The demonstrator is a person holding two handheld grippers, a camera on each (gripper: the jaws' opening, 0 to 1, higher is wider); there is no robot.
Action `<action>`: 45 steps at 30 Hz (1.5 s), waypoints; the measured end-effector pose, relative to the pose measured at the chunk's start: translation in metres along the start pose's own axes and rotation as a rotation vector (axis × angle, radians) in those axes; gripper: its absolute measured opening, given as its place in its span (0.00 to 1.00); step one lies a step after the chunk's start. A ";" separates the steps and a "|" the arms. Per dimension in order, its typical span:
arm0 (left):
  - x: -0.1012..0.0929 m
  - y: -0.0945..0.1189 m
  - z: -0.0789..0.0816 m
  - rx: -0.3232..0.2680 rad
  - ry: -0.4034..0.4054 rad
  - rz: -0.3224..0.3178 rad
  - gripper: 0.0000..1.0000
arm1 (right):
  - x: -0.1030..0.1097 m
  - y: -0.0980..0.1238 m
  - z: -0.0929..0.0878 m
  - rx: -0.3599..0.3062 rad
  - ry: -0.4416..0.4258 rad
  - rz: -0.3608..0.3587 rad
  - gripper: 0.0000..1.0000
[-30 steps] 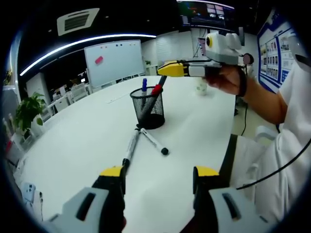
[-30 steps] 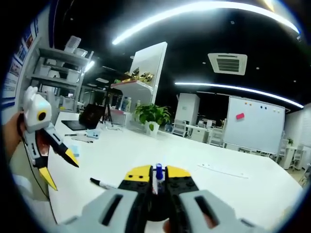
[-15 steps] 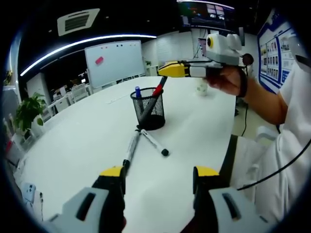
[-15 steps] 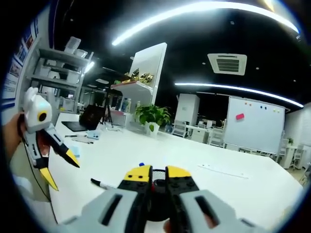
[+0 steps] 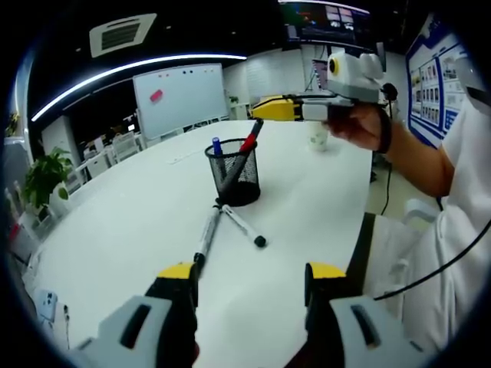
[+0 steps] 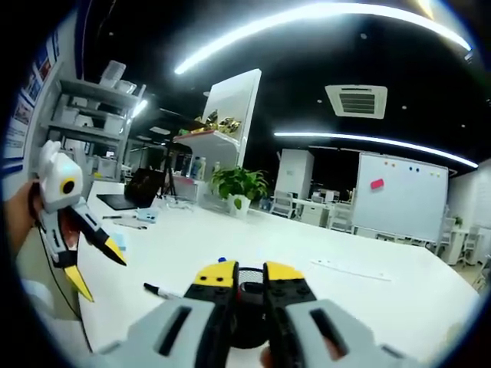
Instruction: Place the scattered laser pointers and whiteboard markers into the pen holder and stack the scattered paper cups together
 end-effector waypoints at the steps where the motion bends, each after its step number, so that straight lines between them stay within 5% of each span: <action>1: 0.000 0.000 0.000 0.000 0.000 -0.001 0.57 | 0.000 0.000 0.000 0.000 -0.001 0.000 0.13; 45: -0.005 -0.003 0.011 -0.006 -0.025 -0.009 0.57 | -0.033 0.032 -0.007 0.034 -0.030 -0.105 0.15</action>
Point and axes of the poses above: the point that each gripper's makers call its tool centre point, and the gripper's own axes: y roughly backward along the fingers, x roughly to its left, z roughly out of its top, the point moved 10 cm from there along y, roughly backward along the fingers, and after that the axes turned 6 degrees about -x, right-handed, at the moved point
